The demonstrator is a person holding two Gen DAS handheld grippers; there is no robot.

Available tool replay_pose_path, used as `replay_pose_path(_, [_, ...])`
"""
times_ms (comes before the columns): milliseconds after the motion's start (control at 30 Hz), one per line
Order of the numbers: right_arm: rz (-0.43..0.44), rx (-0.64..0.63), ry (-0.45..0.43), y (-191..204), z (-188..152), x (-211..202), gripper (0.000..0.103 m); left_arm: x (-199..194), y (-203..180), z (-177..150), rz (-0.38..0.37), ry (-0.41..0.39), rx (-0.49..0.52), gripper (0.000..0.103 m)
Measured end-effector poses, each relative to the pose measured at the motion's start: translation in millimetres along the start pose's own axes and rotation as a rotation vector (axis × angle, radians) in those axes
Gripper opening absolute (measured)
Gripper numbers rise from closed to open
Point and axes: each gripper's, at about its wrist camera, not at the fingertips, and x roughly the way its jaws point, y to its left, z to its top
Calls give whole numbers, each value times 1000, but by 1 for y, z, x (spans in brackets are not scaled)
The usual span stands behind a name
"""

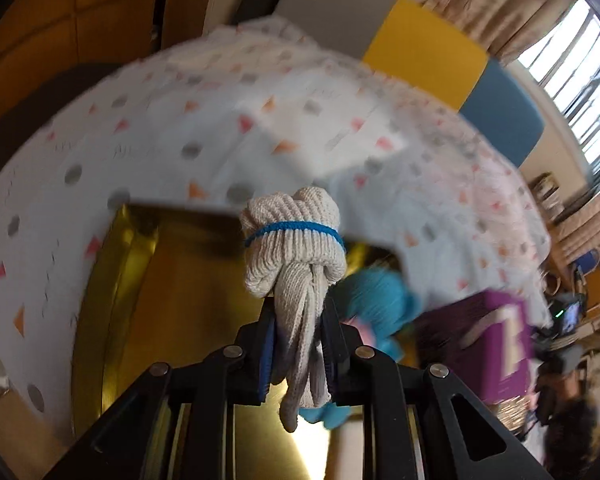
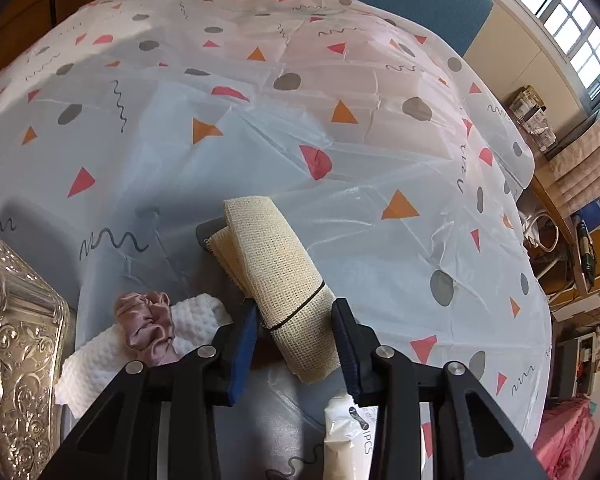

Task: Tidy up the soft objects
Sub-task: 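Place the rolled socks in the gold tray beside the bear with the left gripper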

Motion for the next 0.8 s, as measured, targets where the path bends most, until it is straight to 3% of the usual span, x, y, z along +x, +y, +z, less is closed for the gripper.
replay_pose_path(167, [-5, 21, 24, 0, 4, 3, 37, 37, 0, -15, -3, 66, 4, 25])
replay_pose_path(300, [-11, 24, 31, -1, 7, 6, 37, 43, -4, -17, 16, 41, 26, 59])
replay_pose_path(333, [-10, 26, 31, -1, 7, 6, 37, 40, -7, -15, 22, 26, 33, 64])
replay_pose_path(533, [-20, 27, 19, 0, 7, 6, 36, 15, -18, -17, 122, -110, 142, 75])
replay_pose_path(633, [-8, 46, 4, -3, 8, 1, 29, 2, -23, -26, 113, -141, 163, 81])
replay_pose_path(700, [6, 66, -10, -5, 9, -4, 21, -3, -27, -33, 93, -143, 166, 81])
replay_pose_path(800, [32, 100, -24, -9, 8, -13, 18, -8, -35, -44, 54, -131, 176, 81])
